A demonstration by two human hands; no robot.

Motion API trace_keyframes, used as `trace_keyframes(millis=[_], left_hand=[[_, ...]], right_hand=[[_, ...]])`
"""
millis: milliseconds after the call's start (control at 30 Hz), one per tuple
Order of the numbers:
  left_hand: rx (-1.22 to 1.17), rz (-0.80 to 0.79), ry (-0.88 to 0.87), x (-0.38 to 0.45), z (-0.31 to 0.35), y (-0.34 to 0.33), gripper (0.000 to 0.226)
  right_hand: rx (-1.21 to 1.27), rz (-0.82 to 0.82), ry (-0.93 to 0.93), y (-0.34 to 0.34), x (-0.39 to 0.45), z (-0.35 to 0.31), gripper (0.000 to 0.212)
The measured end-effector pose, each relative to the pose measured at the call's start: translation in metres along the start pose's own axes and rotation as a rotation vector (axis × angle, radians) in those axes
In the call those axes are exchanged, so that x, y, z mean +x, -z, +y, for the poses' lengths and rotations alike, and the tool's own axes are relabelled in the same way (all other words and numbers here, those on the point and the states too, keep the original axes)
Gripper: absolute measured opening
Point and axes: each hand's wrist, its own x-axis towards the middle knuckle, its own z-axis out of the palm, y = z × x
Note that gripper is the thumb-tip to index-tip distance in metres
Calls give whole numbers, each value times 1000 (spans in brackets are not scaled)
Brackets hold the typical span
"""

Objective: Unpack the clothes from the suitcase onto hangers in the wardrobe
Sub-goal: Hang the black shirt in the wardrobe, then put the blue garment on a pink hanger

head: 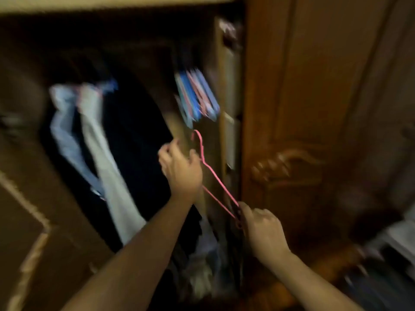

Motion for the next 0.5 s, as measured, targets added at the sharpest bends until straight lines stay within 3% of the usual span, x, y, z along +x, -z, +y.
trace_keyframes(millis=[133, 200, 267, 367, 500], left_hand=[[-329, -530, 564, -175, -45, -59, 18], [-418, -803, 857, -253, -41, -78, 19], [-491, -973, 1082, -316, -32, -87, 21], [-459, -1156, 1229, -417, -22, -111, 22], [-310, -1361, 1256, -532, -19, -134, 13]], right_hand=[[63, -166, -201, 9, -174, 43, 22], [96, -314, -320, 21, -252, 58, 16], [92, -418, -426, 34, -316, 67, 17], [90, -486, -640, 61, -407, 79, 26], [215, -573, -870, 80, -511, 84, 29]])
